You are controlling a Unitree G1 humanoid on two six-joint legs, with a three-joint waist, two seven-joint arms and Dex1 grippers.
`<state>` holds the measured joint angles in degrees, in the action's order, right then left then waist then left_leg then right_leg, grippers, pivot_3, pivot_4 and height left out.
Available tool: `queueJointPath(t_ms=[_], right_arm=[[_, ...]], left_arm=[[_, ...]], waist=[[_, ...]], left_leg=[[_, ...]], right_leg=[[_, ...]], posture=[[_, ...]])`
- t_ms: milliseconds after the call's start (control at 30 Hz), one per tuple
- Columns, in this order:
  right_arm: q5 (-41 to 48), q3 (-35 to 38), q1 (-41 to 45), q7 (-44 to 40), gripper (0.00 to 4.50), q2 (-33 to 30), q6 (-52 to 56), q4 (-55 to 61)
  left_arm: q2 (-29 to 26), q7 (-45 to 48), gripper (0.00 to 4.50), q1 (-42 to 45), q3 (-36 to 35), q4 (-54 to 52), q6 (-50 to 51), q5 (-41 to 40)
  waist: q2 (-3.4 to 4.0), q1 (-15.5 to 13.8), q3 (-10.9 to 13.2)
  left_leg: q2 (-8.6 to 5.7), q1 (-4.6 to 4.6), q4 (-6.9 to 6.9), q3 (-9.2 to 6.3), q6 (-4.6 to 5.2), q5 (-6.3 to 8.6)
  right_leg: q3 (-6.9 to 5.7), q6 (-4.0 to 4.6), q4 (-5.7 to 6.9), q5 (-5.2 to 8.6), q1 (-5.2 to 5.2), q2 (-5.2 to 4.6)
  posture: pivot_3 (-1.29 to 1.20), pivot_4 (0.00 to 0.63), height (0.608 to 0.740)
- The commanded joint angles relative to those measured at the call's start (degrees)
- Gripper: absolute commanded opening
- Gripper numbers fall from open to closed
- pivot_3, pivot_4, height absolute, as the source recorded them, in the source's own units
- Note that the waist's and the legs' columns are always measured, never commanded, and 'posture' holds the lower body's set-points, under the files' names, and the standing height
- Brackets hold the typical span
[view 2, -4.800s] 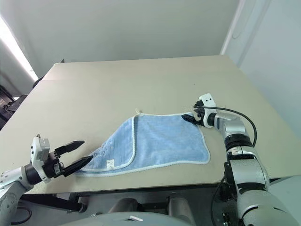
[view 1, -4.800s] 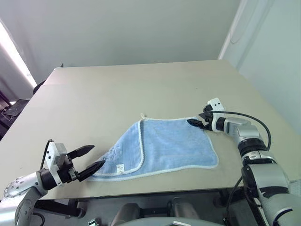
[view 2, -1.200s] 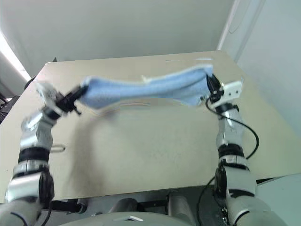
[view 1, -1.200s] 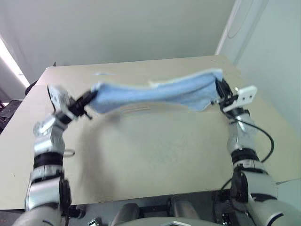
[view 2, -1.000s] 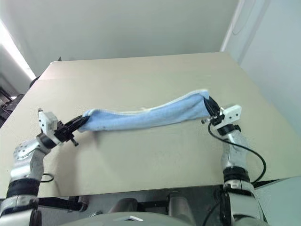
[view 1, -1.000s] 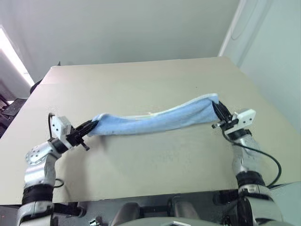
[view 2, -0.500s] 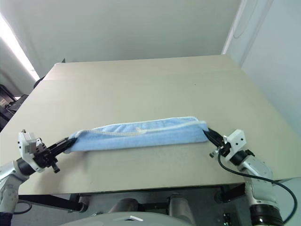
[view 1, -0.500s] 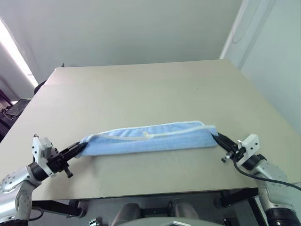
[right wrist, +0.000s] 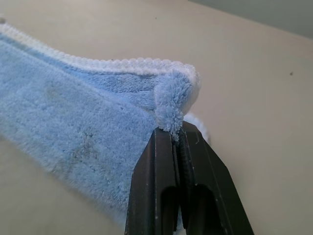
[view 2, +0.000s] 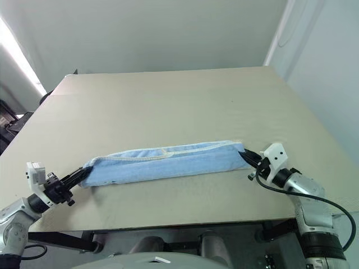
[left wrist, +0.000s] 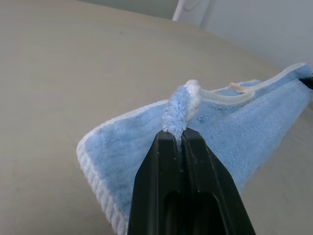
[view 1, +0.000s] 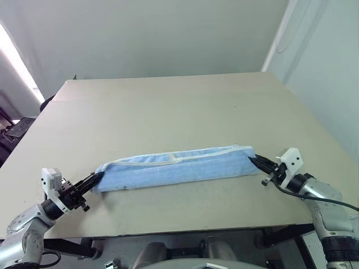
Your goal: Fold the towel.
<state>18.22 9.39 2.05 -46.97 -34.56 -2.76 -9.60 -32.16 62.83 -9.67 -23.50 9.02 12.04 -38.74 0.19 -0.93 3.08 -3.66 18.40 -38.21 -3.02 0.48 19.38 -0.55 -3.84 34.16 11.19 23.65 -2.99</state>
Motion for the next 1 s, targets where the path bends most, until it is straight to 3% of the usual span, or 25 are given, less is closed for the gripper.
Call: queueJointPath(t_ms=[33,500,533,600,633,900,1000], right_arm=[[-2.29,1.21,3.8,3.45,0.0,0.87,-2.48,-4.02],[-6.84,-2.8,12.68,5.29,0.0,4.09,-5.37,-15.85],[-6.85,-2.99,12.81,4.95,0.48,4.13,-5.49,-15.96],[-6.89,-3.61,13.04,4.0,1.01,4.08,-5.27,-16.04],[-6.84,-3.81,13.23,3.6,1.41,4.17,-5.63,-16.13],[-5.1,-1.35,16.06,5.97,4.35,6.44,-7.12,-17.63],[-3.65,0.94,17.37,8.01,4.48,6.19,-4.72,-18.29]], left_arm=[[-0.24,-1.82,0.03,1.77,-1.56,1.8,-1.16,0.96],[0.21,-8.09,0.03,7.96,1.07,6.53,5.13,4.08],[0.54,-8.12,0.0,8.11,0.79,6.48,5.25,3.66],[1.01,-8.25,0.0,8.43,0.41,6.52,5.08,3.3],[1.14,-8.21,0.51,8.64,0.3,6.48,5.29,2.97],[1.12,-9.99,3.21,9.38,-2.45,3.17,11.33,-1.63],[1.89,-11.7,3.22,8.99,-5.46,0.82,12.09,-4.38]], waist=[[0.0,0.02,0.0],[0.0,0.24,-0.01],[0.0,0.24,-0.01],[-0.01,0.25,-0.01],[-0.01,0.25,-0.01],[0.0,0.33,-0.02],[-0.01,0.3,-0.01]], left_leg=[[0.0,0.0,0.0,0.0,0.0,0.0],[0.09,-0.05,0.0,0.03,0.0,0.0],[0.09,-0.05,0.0,0.03,0.0,0.0],[0.11,-0.06,0.0,0.03,-0.01,0.0],[0.12,-0.06,-0.01,0.03,-0.01,0.0],[0.16,-0.07,-0.01,0.03,-0.01,-0.01],[0.15,-0.02,0.0,0.03,-0.01,0.0]], right_leg=[[0.0,0.1,0.0,0.06,-0.01,-0.01],[0.01,0.08,-0.01,-0.12,-0.02,0.11],[0.01,0.09,-0.01,-0.12,-0.02,0.11],[0.01,0.24,-0.01,-0.05,-0.02,0.11],[0.01,0.25,-0.01,-0.04,-0.03,0.12],[0.01,0.13,0.01,-0.17,-0.02,0.18],[0.02,0.13,-0.02,-0.18,0.01,0.16]], posture=[[0.0,0.0,0.74],[0.0,0.0,0.74],[0.0,0.0,0.74],[0.0,0.0,0.74],[0.0,0.0,0.74],[0.0,0.0,0.74],[0.0,0.0,0.74]])
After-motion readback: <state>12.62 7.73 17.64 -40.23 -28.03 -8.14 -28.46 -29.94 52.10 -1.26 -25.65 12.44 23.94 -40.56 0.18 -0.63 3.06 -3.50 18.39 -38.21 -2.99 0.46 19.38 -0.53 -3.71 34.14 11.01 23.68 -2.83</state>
